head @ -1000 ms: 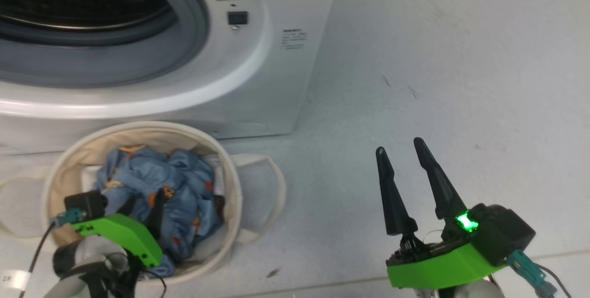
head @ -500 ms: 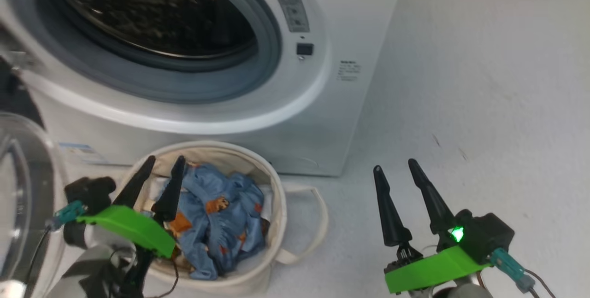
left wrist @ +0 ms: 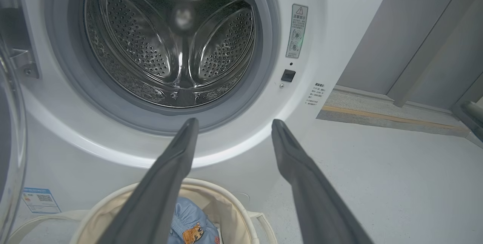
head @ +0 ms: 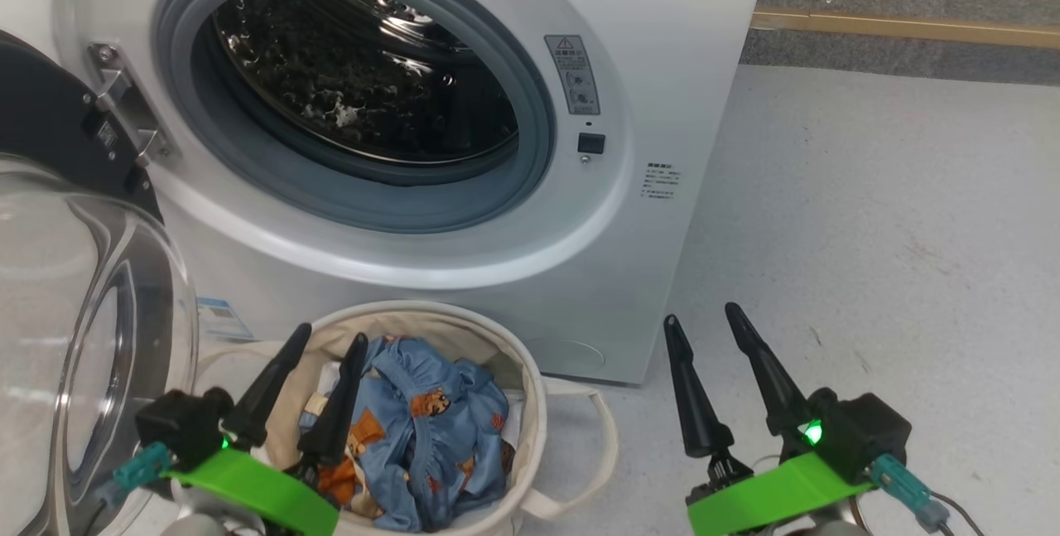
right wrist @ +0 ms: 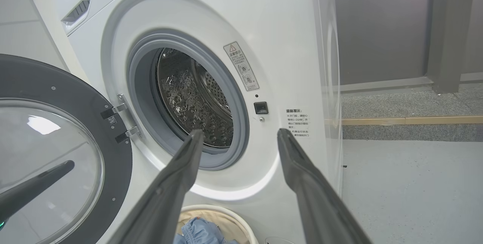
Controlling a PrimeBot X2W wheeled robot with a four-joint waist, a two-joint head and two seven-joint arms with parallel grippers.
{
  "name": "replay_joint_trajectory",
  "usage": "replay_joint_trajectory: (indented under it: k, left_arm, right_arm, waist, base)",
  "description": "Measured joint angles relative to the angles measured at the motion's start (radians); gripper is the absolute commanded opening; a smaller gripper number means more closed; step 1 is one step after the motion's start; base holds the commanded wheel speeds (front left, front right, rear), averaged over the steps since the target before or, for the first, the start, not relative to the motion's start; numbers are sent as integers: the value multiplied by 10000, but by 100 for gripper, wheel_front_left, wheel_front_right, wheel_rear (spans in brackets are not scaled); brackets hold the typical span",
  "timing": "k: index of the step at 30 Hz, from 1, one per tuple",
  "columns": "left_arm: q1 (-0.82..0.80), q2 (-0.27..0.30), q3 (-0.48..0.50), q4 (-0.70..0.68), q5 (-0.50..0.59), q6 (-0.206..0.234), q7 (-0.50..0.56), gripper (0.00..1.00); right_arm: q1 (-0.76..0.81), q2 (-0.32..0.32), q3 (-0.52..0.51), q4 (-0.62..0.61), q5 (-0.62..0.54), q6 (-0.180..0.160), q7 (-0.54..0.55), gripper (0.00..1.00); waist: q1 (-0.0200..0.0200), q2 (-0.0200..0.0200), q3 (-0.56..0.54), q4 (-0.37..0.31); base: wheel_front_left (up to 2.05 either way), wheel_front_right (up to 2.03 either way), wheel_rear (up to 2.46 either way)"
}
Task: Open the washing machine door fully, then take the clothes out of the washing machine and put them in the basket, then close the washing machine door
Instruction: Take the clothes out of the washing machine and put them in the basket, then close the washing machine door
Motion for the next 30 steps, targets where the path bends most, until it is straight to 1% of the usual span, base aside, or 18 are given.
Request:
replay_joint_trajectory:
  k: [7, 13, 17, 23, 30]
  left_arm:
    - [163, -59, 426, -196, 176, 6, 0, 100]
    - [163, -111, 591, -115, 165, 6, 0, 100]
    - [160, -113, 694, -6, 163, 4, 0, 100]
    - [155, -123, 740, 92, 121, 0, 0, 100]
    - [142, -134, 755, 157, 119, 0, 0, 100]
  right_arm:
    - [2, 0, -12, -169, -102, 0, 219, 100]
    - [2, 0, -21, -305, -102, 0, 318, 100]
    - [4, 0, -23, -362, -113, 0, 339, 100]
    - [2, 0, -23, -464, -130, 0, 351, 100]
    - [2, -19, 6, -479, -142, 0, 405, 100]
  waist:
    - [0, 0, 11, 17]
    - [0, 0, 103, -24]
    - [0, 0, 184, -70]
    - [0, 0, 234, -117]
    - [0, 0, 295, -59]
  base:
    - [0, 0, 0]
    - [-1, 2, -1]
    - [-33, 55, -22]
    - [-103, 120, -17]
    - [-187, 200, -13]
